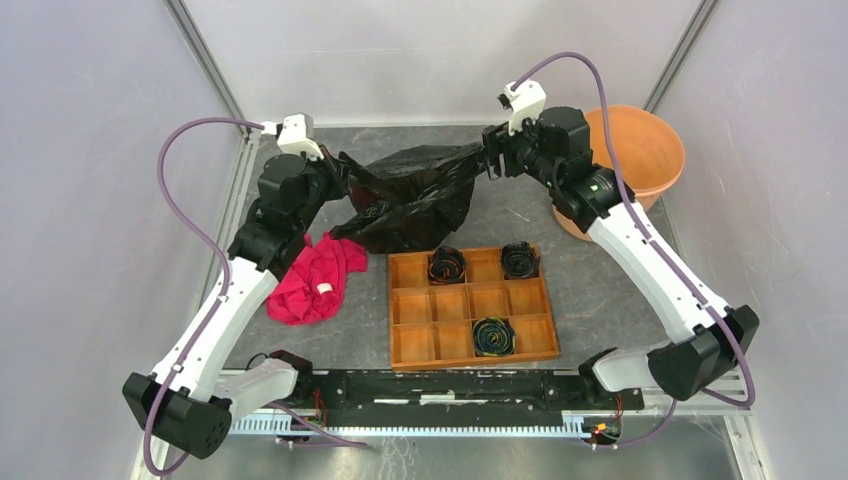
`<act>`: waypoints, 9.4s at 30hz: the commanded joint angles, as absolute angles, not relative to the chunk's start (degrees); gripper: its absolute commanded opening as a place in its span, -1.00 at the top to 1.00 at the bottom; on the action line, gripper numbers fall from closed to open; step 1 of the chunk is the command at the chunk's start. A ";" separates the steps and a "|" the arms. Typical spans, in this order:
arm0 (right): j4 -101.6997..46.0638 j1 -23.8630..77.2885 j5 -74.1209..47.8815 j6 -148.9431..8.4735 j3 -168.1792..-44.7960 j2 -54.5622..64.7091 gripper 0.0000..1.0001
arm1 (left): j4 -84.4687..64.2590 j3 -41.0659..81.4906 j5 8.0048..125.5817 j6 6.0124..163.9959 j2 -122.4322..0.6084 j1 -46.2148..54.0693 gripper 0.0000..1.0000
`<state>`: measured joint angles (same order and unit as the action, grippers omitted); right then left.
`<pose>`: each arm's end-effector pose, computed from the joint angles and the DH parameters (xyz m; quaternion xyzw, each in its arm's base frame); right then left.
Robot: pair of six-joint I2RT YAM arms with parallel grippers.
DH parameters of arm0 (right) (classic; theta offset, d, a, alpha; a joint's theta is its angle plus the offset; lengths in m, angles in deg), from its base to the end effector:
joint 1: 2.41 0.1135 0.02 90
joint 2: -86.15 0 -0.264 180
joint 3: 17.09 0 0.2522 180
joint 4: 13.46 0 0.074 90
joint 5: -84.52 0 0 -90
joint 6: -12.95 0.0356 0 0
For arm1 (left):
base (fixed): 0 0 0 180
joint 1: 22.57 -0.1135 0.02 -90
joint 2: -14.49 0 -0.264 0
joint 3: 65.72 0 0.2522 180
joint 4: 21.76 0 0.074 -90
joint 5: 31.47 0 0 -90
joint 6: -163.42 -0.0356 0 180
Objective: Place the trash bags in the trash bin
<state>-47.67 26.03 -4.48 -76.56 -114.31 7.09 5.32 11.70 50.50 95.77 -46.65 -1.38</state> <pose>0.2772 0.1494 0.4210 -0.1878 0.7765 0.1435 0.5841 0.2274 -0.0828 0.3949 -0.0524 0.7681 -0.1857 0.6105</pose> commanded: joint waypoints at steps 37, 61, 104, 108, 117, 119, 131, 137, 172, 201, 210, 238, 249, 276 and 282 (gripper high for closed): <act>-70.76 8.44 8.90 -83.38 -130.44 -14.58 -0.27 | 3.69 10.02 40.72 91.53 -44.83 3.44 0.96; -73.86 26.28 -15.94 -86.01 -132.41 -15.32 0.92 | 5.29 10.07 36.76 94.55 -44.44 1.06 0.96; -64.79 61.21 25.69 -109.61 -142.70 -16.21 -0.89 | 2.66 8.95 43.20 94.05 -43.67 -2.89 0.96; -58.91 60.69 28.25 -109.14 -138.06 -16.26 -0.92 | 2.91 8.98 41.63 93.20 -43.67 -1.69 0.96; -56.23 53.73 20.62 -102.18 -136.41 -16.85 -0.03 | 2.63 8.91 41.52 93.25 -42.71 -1.48 0.96; -54.65 52.50 18.90 -99.39 -135.89 -15.70 0.54 | 2.60 8.95 41.69 93.39 -42.78 -1.56 0.79; -50.59 43.48 2.06 -83.82 -135.50 -13.92 1.00 | 20.87 13.12 52.81 100.14 -40.10 -1.39 -1.00; -49.00 42.92 -2.09 -83.11 -134.32 -13.09 1.00 | 26.00 10.67 66.63 96.08 -43.05 -1.03 -1.00; -38.53 35.20 8.58 -91.63 -144.83 6.80 1.00 | -3.16 65.59 86.88 121.53 -71.92 2.14 0.96; -40.13 32.08 21.67 -101.95 -129.96 21.34 1.00 | -3.19 80.07 75.10 126.67 -88.64 14.45 0.96; -38.79 32.09 19.83 -100.47 -129.56 20.59 1.00 | -2.64 80.11 75.68 127.06 -90.71 10.26 0.96; -43.85 31.73 13.25 -76.35 -141.06 3.88 1.00 | -1.19 71.19 93.07 117.54 -89.84 7.51 -0.78; -43.10 31.47 13.01 -70.76 -140.28 2.67 1.00 | 4.48 55.91 91.63 100.54 -78.29 8.67 -1.00; -41.69 31.09 14.50 -78.10 -133.86 11.48 -0.47 | 12.61 56.23 59.51 100.62 -80.89 13.46 0.96; -40.86 28.07 14.94 -78.94 -134.13 11.89 -0.69 | 9.60 50.73 66.16 97.14 -78.75 12.95 0.96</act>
<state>-43.98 30.51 14.33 -77.63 -133.33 11.39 12.21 53.82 63.42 98.22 -81.29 13.13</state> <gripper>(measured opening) 0.822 0.029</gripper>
